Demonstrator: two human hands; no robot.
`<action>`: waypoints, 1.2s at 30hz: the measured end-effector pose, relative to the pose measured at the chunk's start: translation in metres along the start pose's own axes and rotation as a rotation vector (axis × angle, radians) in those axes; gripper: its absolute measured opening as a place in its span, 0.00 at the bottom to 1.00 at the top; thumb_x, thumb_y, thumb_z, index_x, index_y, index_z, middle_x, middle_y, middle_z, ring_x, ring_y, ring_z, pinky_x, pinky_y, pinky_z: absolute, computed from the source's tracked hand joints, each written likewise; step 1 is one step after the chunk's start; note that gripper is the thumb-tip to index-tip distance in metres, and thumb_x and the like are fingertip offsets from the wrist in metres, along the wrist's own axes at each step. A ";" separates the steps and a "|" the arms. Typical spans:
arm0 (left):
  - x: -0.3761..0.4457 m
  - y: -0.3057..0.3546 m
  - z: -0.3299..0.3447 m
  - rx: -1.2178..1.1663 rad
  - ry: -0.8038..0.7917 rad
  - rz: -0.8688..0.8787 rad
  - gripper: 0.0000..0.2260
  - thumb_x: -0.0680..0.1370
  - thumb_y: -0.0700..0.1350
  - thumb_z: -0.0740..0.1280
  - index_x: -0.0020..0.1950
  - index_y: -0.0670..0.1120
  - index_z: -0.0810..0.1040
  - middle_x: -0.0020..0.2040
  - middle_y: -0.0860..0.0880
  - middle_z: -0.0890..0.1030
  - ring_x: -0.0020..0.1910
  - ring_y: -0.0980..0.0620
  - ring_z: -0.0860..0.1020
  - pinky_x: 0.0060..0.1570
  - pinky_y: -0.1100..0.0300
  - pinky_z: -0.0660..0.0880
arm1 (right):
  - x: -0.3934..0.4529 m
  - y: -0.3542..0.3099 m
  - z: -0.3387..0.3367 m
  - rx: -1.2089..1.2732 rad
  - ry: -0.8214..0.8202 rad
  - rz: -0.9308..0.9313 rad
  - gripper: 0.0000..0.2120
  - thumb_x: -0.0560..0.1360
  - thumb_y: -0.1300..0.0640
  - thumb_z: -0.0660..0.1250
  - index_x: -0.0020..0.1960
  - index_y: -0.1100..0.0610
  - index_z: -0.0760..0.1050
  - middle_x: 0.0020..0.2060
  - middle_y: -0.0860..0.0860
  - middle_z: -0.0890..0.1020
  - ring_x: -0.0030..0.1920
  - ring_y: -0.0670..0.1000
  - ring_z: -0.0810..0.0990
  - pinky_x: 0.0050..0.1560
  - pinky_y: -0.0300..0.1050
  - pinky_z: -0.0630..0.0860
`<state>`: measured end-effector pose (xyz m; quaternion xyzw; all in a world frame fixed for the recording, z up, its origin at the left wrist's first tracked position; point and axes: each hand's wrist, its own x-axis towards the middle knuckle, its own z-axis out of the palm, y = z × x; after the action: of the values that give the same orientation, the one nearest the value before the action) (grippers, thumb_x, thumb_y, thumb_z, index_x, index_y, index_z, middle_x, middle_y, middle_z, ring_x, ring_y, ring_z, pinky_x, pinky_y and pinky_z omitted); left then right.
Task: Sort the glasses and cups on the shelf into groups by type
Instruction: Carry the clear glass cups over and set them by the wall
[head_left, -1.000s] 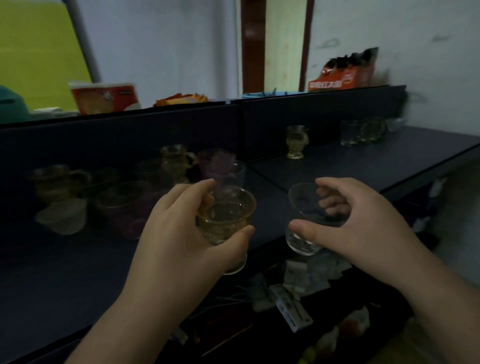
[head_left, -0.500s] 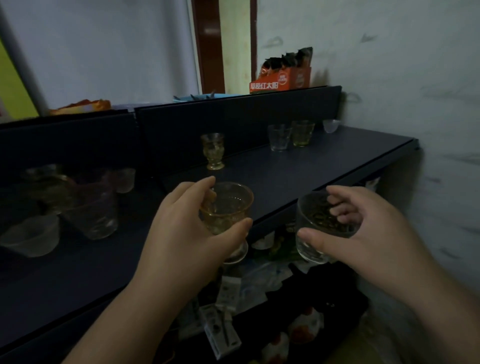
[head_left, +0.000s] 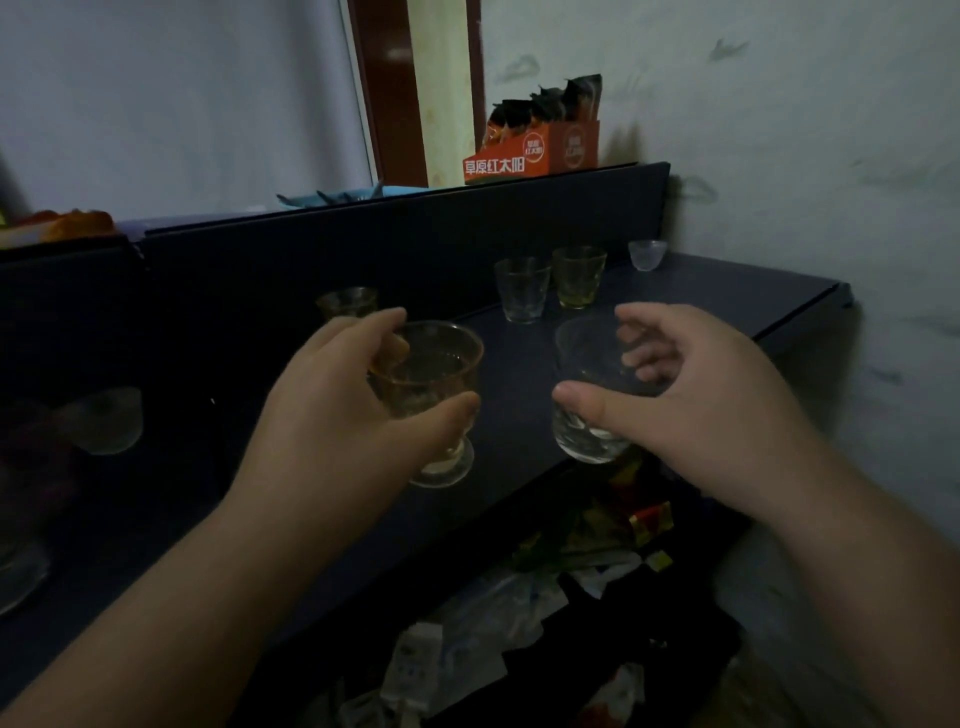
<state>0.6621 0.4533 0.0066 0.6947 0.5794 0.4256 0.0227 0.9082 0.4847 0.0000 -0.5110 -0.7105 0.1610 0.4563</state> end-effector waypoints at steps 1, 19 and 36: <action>0.009 -0.002 0.000 -0.005 0.006 -0.007 0.40 0.63 0.66 0.71 0.72 0.53 0.69 0.56 0.60 0.74 0.52 0.62 0.74 0.50 0.62 0.73 | 0.011 0.004 0.003 0.003 0.008 -0.003 0.47 0.58 0.30 0.73 0.73 0.49 0.70 0.56 0.41 0.78 0.52 0.39 0.77 0.53 0.41 0.76; 0.093 -0.007 0.101 0.200 0.151 -0.340 0.38 0.67 0.60 0.74 0.73 0.53 0.66 0.56 0.62 0.70 0.51 0.63 0.72 0.45 0.70 0.67 | 0.152 0.095 0.011 0.095 -0.299 -0.184 0.48 0.58 0.29 0.72 0.73 0.48 0.68 0.56 0.39 0.75 0.53 0.38 0.76 0.50 0.37 0.74; 0.148 -0.028 0.123 0.820 0.051 -0.611 0.31 0.70 0.70 0.63 0.64 0.52 0.71 0.61 0.47 0.73 0.62 0.43 0.67 0.56 0.47 0.63 | 0.185 0.121 0.022 0.175 -0.449 -0.229 0.46 0.60 0.33 0.76 0.73 0.48 0.68 0.56 0.38 0.75 0.53 0.38 0.75 0.50 0.35 0.72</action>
<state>0.7107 0.6415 -0.0026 0.4349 0.8757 0.1539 -0.1422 0.9488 0.7027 -0.0059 -0.3373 -0.8306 0.2780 0.3450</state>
